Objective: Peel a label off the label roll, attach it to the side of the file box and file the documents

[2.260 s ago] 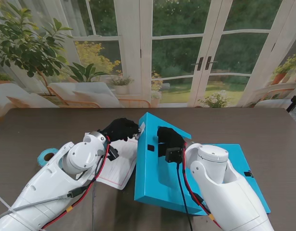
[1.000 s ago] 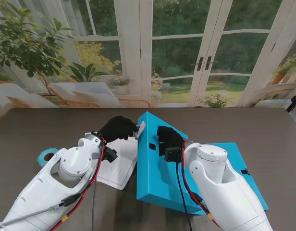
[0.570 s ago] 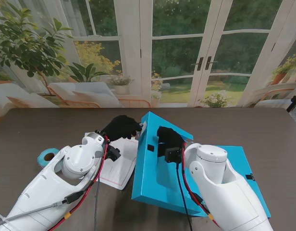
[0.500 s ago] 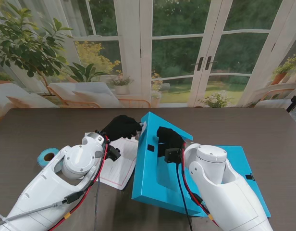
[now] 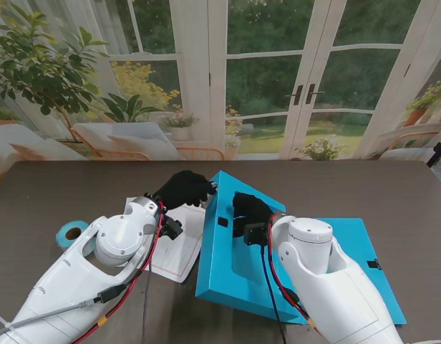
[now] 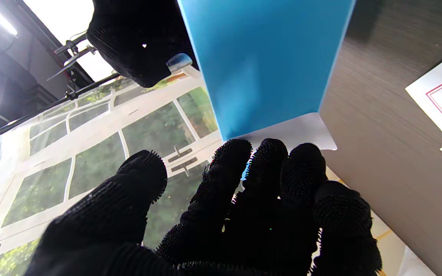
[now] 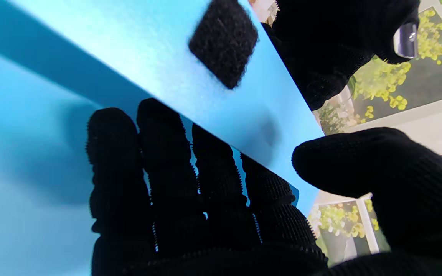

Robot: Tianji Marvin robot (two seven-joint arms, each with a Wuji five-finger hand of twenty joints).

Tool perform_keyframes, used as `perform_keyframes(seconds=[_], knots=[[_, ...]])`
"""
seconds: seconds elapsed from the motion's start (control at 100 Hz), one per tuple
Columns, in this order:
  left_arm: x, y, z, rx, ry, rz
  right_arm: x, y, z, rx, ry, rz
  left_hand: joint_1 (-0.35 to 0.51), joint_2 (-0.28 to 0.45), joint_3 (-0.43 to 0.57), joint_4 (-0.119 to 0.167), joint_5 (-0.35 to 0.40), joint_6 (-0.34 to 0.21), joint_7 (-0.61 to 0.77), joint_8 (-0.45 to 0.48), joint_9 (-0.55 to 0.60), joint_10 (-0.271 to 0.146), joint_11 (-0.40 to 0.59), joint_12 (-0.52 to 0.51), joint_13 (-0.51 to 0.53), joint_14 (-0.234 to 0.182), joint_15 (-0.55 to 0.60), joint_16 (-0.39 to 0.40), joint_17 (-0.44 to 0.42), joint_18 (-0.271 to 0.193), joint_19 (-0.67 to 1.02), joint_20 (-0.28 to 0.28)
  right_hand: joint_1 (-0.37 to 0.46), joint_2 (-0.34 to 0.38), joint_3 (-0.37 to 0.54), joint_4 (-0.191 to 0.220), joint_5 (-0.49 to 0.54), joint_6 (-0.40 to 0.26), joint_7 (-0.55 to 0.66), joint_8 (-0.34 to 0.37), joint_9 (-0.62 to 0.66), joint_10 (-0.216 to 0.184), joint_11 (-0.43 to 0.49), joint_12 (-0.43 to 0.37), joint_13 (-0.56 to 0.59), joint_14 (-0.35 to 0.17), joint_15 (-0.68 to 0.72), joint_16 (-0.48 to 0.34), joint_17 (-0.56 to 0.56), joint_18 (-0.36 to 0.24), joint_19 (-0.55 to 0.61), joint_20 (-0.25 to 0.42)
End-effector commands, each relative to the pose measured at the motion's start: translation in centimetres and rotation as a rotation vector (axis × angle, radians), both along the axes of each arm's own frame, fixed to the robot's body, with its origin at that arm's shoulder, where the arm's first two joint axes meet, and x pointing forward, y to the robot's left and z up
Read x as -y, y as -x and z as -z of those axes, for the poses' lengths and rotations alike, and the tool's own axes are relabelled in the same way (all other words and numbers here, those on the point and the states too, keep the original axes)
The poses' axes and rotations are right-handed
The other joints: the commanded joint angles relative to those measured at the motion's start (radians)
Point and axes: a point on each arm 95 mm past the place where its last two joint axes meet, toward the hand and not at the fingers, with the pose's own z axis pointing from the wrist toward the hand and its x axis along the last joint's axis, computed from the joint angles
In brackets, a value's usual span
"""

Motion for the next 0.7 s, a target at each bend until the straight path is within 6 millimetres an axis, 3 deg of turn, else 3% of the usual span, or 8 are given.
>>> perform_keyframes(seconds=[0.0,0.69], knots=[[0.4,0.2,0.0,-0.011,0.003,0.021,-0.4,0.0,0.2,-0.004,-0.01,-0.01,0.023,0.026,-0.025,0.027,0.017,-0.019,-0.002,0.005,0.023,0.03,-0.003,-0.002,0.021,0.075,0.018,0.012,-0.016,-0.017,-0.016,-0.003,-0.001,0.019,0.005,0.015,0.033,-0.04,0.003,0.018,0.006,0.01,-0.01,-0.005,-0.023,0.022,0.019,0.008,-0.496,-0.004,-0.009,0.021],[-3.0,1.6,1.6,-0.056,-0.038,-0.054,0.1,-0.5,2.3,-0.037,0.032,0.004,0.03,0.036,-0.051,0.03,0.009,-0.016,-0.023,-0.001,0.007,0.038,-0.031,-0.012,-0.007,0.083,-0.008,0.01,-0.049,-0.024,-0.035,-0.004,-0.004,0.026,0.006,0.014,0.03,-0.042,0.004,0.017,0.004,0.008,-0.008,-0.006,-0.025,0.02,0.02,0.007,-0.497,-0.009,-0.009,0.021]])
